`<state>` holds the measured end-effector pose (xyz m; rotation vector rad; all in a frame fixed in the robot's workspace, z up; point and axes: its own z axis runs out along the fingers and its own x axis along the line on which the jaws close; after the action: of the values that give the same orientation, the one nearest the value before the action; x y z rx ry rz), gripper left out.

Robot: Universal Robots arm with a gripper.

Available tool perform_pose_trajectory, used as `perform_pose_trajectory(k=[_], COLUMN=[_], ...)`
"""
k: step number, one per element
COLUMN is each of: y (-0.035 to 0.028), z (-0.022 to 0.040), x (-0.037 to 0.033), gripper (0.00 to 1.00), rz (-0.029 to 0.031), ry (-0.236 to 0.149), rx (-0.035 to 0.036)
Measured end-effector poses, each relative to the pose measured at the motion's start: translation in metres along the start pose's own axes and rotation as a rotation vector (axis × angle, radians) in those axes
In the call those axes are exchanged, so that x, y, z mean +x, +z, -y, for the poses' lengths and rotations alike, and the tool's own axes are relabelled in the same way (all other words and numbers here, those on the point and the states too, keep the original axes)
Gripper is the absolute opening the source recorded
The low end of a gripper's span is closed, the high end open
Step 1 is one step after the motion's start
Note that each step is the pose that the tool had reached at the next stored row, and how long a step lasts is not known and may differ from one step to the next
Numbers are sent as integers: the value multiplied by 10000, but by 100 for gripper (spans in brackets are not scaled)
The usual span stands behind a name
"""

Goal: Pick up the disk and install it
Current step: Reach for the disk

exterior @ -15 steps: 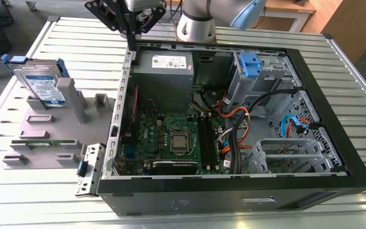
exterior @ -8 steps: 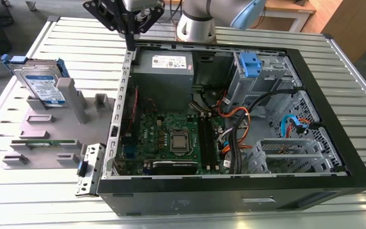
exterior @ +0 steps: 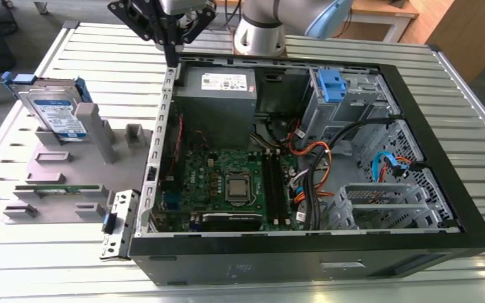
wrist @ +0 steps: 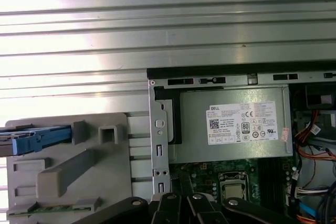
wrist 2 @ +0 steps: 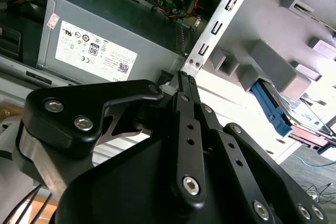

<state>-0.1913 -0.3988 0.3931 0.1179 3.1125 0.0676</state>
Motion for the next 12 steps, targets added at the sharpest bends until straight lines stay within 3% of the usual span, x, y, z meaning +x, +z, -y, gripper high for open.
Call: perform_pose_trajectory(k=[12], y=[-1], z=[2], x=[34], gripper=[11], rz=[0], ry=[0], rx=[0])
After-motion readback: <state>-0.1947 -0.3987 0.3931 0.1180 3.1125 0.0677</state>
